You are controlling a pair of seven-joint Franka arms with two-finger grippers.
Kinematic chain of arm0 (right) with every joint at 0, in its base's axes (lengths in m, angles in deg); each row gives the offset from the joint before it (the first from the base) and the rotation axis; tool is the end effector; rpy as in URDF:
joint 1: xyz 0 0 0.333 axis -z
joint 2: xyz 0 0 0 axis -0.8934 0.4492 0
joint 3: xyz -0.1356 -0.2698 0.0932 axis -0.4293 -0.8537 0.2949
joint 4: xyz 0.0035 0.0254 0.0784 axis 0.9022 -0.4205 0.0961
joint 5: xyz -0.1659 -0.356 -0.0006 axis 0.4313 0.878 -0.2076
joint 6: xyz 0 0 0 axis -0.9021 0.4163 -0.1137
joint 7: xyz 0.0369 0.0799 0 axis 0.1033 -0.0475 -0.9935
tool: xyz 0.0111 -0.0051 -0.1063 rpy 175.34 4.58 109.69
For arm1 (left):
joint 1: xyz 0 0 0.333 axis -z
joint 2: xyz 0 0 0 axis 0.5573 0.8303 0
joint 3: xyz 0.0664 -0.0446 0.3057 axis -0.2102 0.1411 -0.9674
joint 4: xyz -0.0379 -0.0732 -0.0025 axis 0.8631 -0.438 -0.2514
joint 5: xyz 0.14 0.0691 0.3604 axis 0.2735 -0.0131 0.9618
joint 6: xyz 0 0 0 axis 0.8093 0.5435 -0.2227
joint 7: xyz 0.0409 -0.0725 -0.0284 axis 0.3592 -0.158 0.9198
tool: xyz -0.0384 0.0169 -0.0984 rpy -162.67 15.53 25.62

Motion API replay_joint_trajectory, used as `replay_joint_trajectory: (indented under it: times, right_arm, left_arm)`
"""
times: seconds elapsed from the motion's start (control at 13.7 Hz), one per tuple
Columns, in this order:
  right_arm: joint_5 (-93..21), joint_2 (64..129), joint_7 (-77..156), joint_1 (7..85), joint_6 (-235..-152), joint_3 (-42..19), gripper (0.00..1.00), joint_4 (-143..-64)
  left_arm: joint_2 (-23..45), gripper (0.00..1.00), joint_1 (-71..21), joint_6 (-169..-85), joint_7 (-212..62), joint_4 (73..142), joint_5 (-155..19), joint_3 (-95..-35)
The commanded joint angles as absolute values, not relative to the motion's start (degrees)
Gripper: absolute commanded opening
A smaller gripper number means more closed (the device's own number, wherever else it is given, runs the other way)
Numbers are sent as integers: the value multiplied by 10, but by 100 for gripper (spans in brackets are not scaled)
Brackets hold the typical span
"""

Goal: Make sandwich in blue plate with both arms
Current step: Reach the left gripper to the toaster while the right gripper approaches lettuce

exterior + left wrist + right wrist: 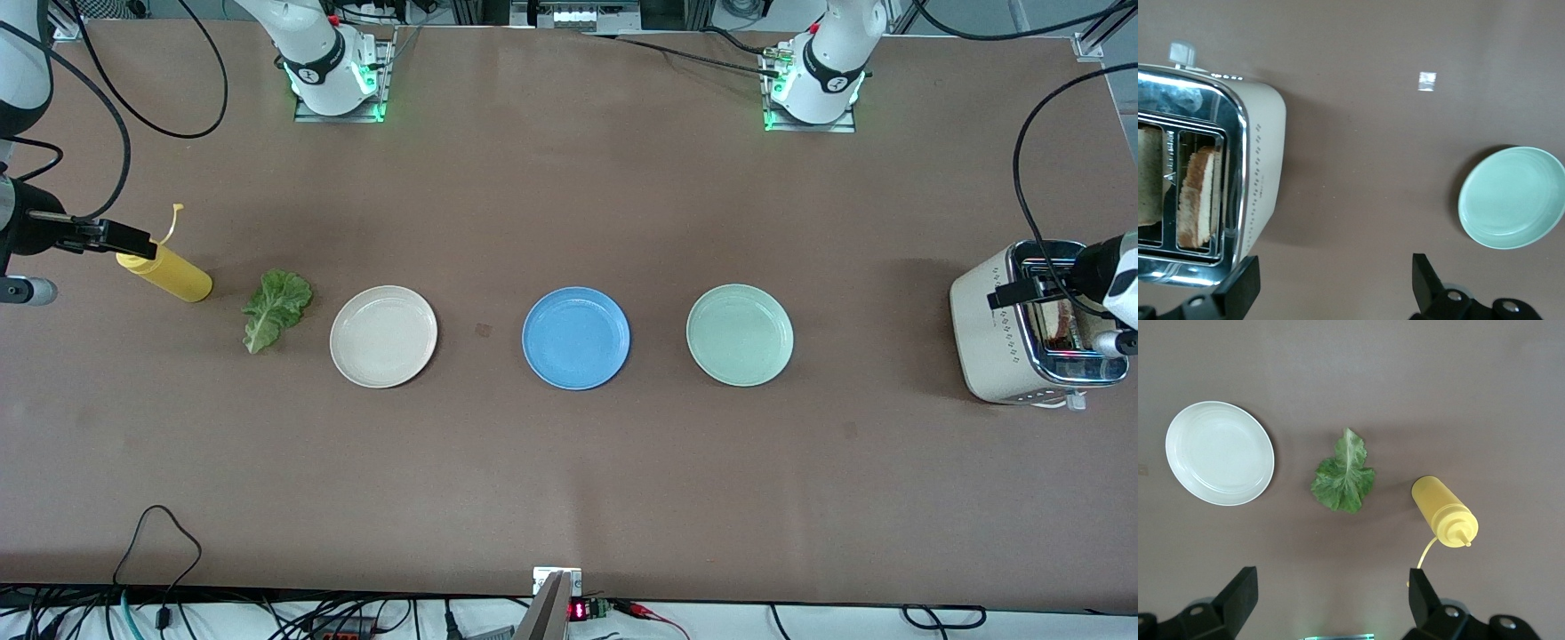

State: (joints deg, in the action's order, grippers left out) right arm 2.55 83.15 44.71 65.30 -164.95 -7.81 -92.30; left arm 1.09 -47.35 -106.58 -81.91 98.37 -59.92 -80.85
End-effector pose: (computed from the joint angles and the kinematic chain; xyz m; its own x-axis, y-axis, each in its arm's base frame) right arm 0.5947 -0.0433 0.5404 0.9810 -0.0722 -0.1802 -0.0674 -0.9972 0.0328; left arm 0.6147 0.1210 0.4690 0.9694 0.1851 -0.1613 0.1922 -0.9809 0.0293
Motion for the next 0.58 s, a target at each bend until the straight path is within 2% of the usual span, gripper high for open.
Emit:
replay_joint_trajectory:
  times: [0.0,0.22,0.51]
  right_arm:
    - [25,832,448,657,-1641,-74,100,-916]
    - [25,832,448,654,-1641,-74,100,-916]
    - [26,838,453,654,-1641,-74,100,-916]
  left_arm:
    - [43,100,-486,-1058,-874,955,-605,-806]
    - [64,100,-500,-1058,-888,928,-569,-807]
    - [86,100,-510,-1059,-900,927,-528,-807]
